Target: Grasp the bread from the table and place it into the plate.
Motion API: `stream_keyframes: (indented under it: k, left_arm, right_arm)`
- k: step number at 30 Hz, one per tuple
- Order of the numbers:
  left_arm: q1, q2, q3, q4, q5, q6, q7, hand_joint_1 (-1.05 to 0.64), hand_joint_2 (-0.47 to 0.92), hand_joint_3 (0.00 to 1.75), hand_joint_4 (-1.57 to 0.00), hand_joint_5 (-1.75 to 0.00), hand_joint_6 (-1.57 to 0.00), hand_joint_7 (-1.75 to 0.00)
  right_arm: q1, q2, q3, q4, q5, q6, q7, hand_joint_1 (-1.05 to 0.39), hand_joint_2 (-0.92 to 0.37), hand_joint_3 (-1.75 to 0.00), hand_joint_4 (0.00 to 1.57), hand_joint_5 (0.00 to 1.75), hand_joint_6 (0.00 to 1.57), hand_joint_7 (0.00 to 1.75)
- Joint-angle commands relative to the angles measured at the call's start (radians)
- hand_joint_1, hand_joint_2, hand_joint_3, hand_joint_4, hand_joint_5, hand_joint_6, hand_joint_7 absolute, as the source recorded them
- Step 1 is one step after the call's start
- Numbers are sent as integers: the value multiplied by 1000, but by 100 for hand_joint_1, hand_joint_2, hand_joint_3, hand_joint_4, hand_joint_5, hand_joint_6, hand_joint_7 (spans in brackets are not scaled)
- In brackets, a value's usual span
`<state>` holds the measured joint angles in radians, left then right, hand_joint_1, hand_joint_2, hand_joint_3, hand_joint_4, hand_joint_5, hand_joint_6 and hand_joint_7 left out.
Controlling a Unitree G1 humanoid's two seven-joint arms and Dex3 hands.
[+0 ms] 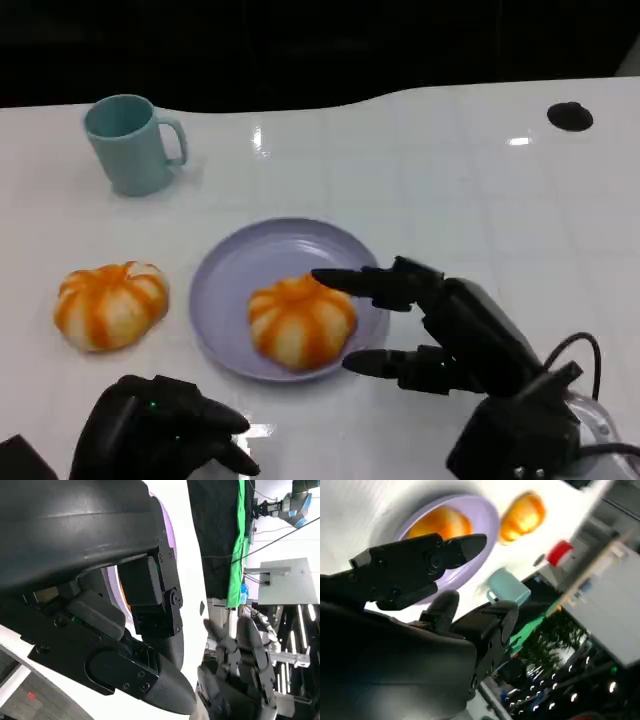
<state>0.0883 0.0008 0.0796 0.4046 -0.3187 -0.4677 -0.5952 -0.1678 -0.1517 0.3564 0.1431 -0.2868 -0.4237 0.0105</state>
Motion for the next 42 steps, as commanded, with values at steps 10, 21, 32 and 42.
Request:
stream_keyframes:
  k: [10, 21, 32, 42]
  left_arm:
    - [5, 17, 5, -5, 7, -2, 8, -105, 81, 0, -157, -33, -157, -8]
    - [3, 16, 5, -2, 9, -2, 11, -105, 81, 0, -157, -33, -157, -7]
    - [4, 14, 5, -5, 3, 5, 7, -105, 80, 0, -157, -33, -157, -7]
    - [13, 14, 2, -14, 5, 0, 6, -105, 81, 0, -157, -33, -157, -7]
  right_arm:
    - [223, -15, -113, -336, 336, 281, 236, 5, -50, -106, 51, 160, 36, 150]
    - [328, -14, -154, -408, 310, 305, 233, 2, -60, -112, 80, 174, 69, 147]
    - [327, 11, -164, -276, 251, 152, 198, -3, -48, -129, 83, 175, 66, 156]
    - [314, 16, -174, -211, 244, 76, 198, -5, -45, -133, 82, 175, 65, 158]
